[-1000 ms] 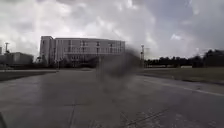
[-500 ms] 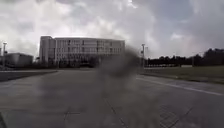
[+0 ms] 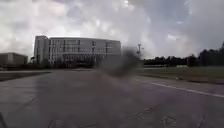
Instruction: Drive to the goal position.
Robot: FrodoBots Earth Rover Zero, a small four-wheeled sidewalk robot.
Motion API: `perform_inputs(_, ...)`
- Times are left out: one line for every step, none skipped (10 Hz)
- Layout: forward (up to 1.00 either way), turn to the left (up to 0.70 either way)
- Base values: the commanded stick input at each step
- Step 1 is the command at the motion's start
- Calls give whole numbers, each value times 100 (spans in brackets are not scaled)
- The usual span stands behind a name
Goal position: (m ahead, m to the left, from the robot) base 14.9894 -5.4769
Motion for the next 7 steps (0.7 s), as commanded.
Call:
perform_inputs(70,0)
perform_inputs(70,0)
perform_inputs(70,0)
perform_inputs(70,0)
perform_inputs(70,0)
perform_inputs(70,0)
perform_inputs(70,0)
